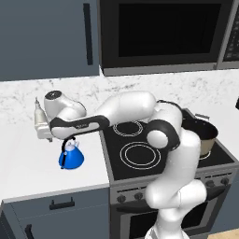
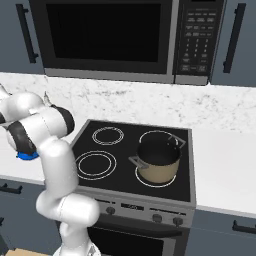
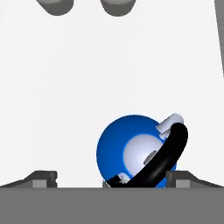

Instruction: Pick the kettle from the counter and place it on a stove burner. Then turn the burner on.

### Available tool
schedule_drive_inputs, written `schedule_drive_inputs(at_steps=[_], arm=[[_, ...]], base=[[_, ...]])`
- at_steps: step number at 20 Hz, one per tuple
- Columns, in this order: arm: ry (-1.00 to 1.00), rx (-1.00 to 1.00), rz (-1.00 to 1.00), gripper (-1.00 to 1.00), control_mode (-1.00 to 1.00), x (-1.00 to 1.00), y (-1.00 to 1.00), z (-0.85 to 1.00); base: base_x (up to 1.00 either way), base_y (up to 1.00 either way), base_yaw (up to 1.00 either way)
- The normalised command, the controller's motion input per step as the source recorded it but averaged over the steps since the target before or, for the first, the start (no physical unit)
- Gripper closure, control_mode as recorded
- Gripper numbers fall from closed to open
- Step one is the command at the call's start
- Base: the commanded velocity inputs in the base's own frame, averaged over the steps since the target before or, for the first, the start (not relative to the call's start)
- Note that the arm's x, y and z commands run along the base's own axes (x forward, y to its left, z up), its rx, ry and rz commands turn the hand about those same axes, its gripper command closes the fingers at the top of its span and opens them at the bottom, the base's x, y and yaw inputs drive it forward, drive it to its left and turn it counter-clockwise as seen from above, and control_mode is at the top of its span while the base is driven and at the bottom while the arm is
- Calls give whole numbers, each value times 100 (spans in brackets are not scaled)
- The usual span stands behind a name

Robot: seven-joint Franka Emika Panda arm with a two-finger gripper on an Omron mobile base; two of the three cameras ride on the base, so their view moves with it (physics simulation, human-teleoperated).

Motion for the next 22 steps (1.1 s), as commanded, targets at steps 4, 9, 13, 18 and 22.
schedule_drive_inputs(at_steps=[4,9,13,18,22], arm=[[8,-7,-8,-100,-100,6,-13,-33],[3,-1,-8,-100,-100,-7,-30,-9],[-2,0,-12,-100,-100,-6,-46,0],[0,0,-7,-100,-100,-8,-26,-18],[-1,0,-4,-100,-100,-22,-8,-44]], base=[[0,0,0],[0,0,0],[0,0,0],[0,0,0],[0,0,0]])
